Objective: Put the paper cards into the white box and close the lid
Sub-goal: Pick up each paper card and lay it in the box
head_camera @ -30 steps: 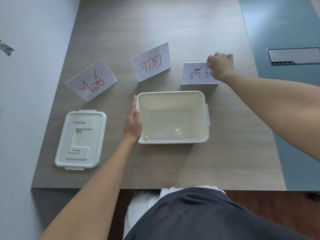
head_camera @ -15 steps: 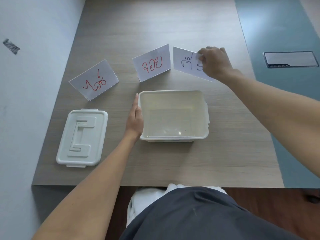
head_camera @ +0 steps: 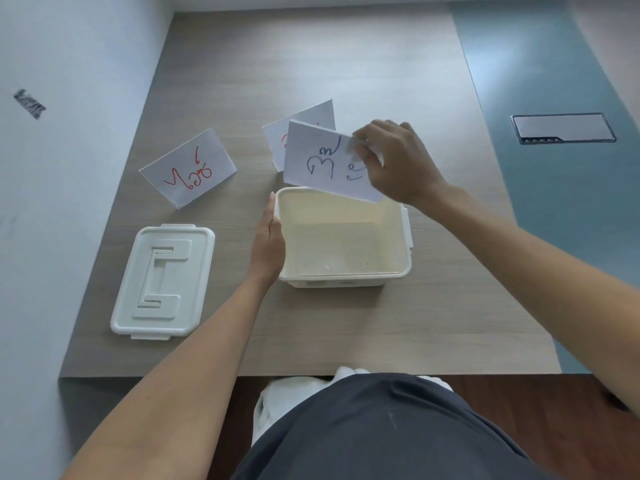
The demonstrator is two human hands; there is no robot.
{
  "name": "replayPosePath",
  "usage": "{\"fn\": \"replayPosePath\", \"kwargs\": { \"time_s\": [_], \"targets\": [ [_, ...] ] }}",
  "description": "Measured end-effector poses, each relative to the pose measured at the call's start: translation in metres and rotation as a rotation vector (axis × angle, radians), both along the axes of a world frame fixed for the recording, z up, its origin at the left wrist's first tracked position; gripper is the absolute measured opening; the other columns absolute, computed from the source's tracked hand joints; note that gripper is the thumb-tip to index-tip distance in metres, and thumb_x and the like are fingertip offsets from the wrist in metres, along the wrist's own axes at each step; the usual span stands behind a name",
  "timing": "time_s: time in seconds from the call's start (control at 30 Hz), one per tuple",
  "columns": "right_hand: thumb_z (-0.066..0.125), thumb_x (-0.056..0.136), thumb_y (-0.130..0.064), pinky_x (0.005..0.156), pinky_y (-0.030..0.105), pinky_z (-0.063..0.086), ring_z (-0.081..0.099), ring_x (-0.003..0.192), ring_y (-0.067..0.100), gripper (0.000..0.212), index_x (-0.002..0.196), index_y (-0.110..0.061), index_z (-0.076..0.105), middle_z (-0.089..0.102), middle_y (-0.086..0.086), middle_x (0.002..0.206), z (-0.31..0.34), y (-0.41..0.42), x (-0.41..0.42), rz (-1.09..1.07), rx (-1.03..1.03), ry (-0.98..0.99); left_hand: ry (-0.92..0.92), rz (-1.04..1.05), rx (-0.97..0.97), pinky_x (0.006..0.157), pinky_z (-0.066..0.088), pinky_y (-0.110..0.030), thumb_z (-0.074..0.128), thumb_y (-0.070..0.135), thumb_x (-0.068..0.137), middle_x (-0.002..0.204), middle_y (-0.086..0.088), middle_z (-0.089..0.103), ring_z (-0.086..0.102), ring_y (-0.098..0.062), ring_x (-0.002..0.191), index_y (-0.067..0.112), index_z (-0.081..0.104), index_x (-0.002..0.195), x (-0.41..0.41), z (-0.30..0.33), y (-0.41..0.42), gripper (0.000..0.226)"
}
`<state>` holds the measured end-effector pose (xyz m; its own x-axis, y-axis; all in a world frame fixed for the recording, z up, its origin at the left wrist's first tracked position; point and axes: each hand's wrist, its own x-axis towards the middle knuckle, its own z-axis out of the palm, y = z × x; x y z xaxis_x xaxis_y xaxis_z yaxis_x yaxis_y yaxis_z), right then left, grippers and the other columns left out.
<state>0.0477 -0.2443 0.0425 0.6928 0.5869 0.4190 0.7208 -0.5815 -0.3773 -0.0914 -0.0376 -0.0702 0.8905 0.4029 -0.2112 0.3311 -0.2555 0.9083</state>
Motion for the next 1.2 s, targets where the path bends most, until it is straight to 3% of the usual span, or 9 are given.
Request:
{"fn": "replayPosePath", "kwargs": {
  "time_s": [0.27,0.43,0.53,0.67,0.83,0.93,1.0,1.1,1.2],
  "targets": [
    [0.052,0.095,-0.009,0.085,0.042,0.045,0.066,0.091,0.032,0.018,0.099,-0.007,0.070,0.072,0.006,0.096,-0.044,-0.014,-0.044,0.100,-0.209,0.204,-0.019,0.029,-0.017,0.112,0.013,-0.012,0.022,0.022,0.105,0.161,0.019,0.023,0.019,0.007,0.144,0.030,0.023,0.158,0.001,-0.001,-0.001,0.053],
    [0.047,0.099,-0.016,0.095,0.038,0.044,0.063,0.108,0.025,0.029,0.115,-0.014,0.071,0.071,0.001,0.114,-0.070,-0.017,-0.064,0.182,-0.414,0.425,-0.029,0.031,-0.017,0.109,0.012,-0.001,0.022,0.020,0.107,0.162,0.016,0.023,0.019,0.011,0.141,0.026,0.024,0.158,0.003,-0.005,0.000,0.051],
    [0.047,0.099,-0.019,0.092,0.036,0.047,0.062,0.104,0.025,0.028,0.112,-0.013,0.072,0.071,0.002,0.112,-0.079,-0.020,-0.070,0.206,-0.434,0.591,-0.022,0.028,-0.019,0.099,0.011,0.010,0.022,0.020,0.107,0.161,0.018,0.024,0.019,0.014,0.137,0.027,0.024,0.158,0.003,-0.006,0.001,0.051],
    [0.045,0.102,-0.037,0.086,0.030,0.048,0.060,0.088,0.015,0.033,0.107,-0.018,0.072,0.072,-0.008,0.103,-0.078,-0.016,-0.063,0.276,-0.510,0.819,-0.016,0.035,-0.013,0.095,0.012,0.012,0.023,0.019,0.107,0.157,0.021,0.027,0.020,0.014,0.136,0.027,0.025,0.157,0.004,-0.006,0.001,0.052],
    [0.047,0.104,-0.034,0.080,0.034,0.053,0.065,0.081,0.016,0.031,0.107,-0.016,0.072,0.075,-0.007,0.094,-0.066,0.006,-0.033,0.200,-0.281,0.728,-0.005,0.037,0.015,0.093,0.012,0.013,0.022,0.023,0.106,0.154,0.026,0.027,0.020,0.018,0.132,0.033,0.025,0.157,0.004,-0.007,0.002,0.051],
    [0.051,0.103,-0.029,0.082,0.037,0.054,0.067,0.085,0.023,0.028,0.105,-0.012,0.073,0.075,-0.002,0.093,-0.059,0.025,-0.007,0.128,-0.111,0.665,-0.006,0.042,0.019,0.090,0.015,0.013,0.023,0.022,0.106,0.142,0.038,0.027,0.024,0.021,0.126,0.033,0.026,0.156,0.004,-0.005,0.000,0.051],
    [0.051,0.102,-0.024,0.086,0.041,0.051,0.066,0.091,0.028,0.029,0.102,-0.005,0.073,0.074,0.007,0.098,-0.058,0.039,0.013,0.101,-0.042,0.581,0.001,0.048,0.014,0.092,0.015,0.012,0.023,0.023,0.106,0.147,0.036,0.028,0.023,0.024,0.125,0.033,0.026,0.156,0.005,-0.005,-0.001,0.051],
    [0.045,0.104,-0.027,0.098,0.041,0.042,0.060,0.110,0.028,0.032,0.111,-0.009,0.071,0.069,0.008,0.117,-0.064,0.062,0.044,0.036,-0.101,0.410,0.002,0.063,0.016,0.098,0.014,0.010,0.024,0.023,0.107,0.157,0.022,0.028,0.021,0.022,0.130,0.032,0.028,0.156,0.006,-0.006,-0.001,0.050],
    [0.044,0.104,-0.031,0.105,0.038,0.031,0.052,0.128,0.027,0.036,0.129,-0.015,0.064,0.057,0.005,0.139,-0.072,0.083,0.073,0.014,-0.228,0.357,0.002,0.065,-0.008,0.102,0.014,0.007,0.025,0.023,0.107,0.154,0.027,0.028,0.022,0.028,0.130,0.032,0.030,0.156,0.006,-0.005,-0.001,0.050]
  ]
}}
